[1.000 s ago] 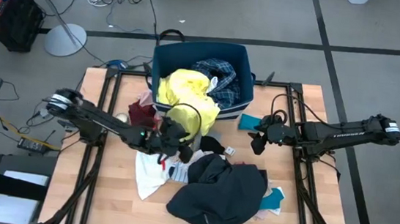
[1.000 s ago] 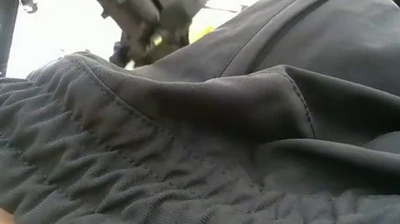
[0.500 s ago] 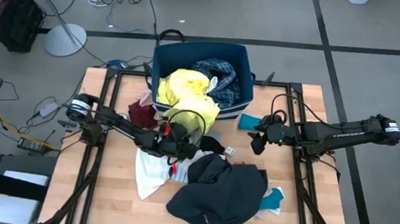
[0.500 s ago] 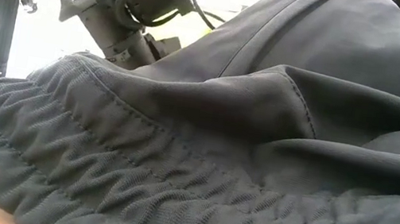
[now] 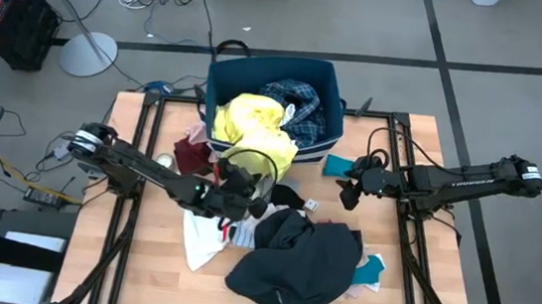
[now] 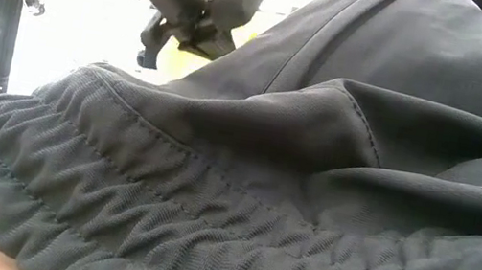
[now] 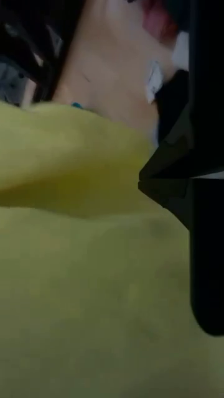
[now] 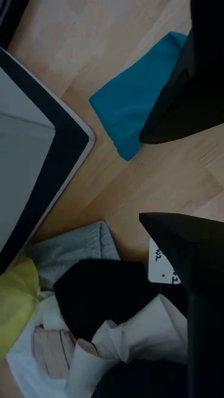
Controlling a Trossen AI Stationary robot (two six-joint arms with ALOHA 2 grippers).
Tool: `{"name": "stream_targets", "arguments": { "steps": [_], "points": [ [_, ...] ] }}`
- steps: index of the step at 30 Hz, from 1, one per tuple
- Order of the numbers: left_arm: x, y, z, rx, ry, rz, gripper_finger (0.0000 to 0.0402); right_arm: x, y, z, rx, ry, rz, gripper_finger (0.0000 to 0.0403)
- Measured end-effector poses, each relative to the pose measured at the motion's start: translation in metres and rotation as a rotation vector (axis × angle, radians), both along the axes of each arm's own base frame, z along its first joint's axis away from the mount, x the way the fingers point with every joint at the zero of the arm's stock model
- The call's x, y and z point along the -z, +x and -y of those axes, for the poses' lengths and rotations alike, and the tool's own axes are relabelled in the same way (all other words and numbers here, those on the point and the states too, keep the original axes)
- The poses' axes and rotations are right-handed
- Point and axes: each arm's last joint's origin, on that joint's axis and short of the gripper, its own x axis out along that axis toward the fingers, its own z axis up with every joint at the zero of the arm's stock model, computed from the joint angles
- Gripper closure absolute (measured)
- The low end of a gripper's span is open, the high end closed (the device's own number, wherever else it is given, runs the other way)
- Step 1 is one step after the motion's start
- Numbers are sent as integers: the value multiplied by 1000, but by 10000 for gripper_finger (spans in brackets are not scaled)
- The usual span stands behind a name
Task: Sort clothes
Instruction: Put the yellow shirt into the blue laundry bin
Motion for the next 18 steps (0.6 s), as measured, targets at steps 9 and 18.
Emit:
{"name": "stream_targets", "arguments": {
  "steps": [9,18],
  "points": [
    [-14,-24,21,10,55,-28,401,0,0,-1,-24,19,-1,211],
    [15,-56,33,84,-22,-113,401,1,23,-10,-188,-50,160,211]
  ]
}}
